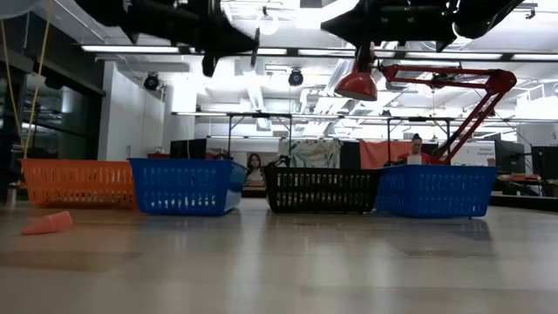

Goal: Sort crayons
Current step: Put the blue crayon into the orange bin, then put the pink crayon into the right blue bin

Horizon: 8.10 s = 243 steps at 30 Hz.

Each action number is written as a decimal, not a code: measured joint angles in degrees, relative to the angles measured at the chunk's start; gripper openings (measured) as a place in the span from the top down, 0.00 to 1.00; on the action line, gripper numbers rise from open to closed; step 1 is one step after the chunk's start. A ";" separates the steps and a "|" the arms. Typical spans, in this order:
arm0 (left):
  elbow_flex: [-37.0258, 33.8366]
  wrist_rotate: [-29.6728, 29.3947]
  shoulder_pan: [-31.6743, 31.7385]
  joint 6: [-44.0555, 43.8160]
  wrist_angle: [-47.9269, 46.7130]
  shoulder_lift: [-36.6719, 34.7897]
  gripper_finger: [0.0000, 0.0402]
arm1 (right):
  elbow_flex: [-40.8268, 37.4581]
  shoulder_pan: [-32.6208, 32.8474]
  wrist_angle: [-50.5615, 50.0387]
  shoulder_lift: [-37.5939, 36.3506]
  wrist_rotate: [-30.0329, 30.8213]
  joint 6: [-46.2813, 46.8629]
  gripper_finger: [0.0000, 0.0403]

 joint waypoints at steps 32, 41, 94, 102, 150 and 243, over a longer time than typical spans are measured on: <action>0.10 -11.47 -10.75 1.19 -9.41 -8.47 1.00 | 0.00 0.00 0.86 0.00 -5.30 0.57 1.00; 0.09 -15.03 -14.99 -9.58 -47.40 -13.74 1.00 | 0.00 -0.01 -3.58 0.01 -0.71 -1.34 1.00; 8.07 -12.22 -4.53 6.32 -5.42 -0.35 0.68 | 0.00 0.43 -3.31 0.02 -2.08 -2.47 1.00; 7.70 -2.92 -4.56 0.83 -2.44 0.01 0.98 | 0.00 2.67 3.80 0.02 -1.82 -2.49 1.00; 1.62 -7.11 -7.27 1.19 3.49 0.72 0.99 | -4.43 -6.71 -62.88 0.00 26.22 11.28 0.79; 1.64 -9.45 -2.31 3.79 -1.23 -8.90 0.99 | -7.23 8.00 -54.06 -15.71 5.99 12.04 1.00</action>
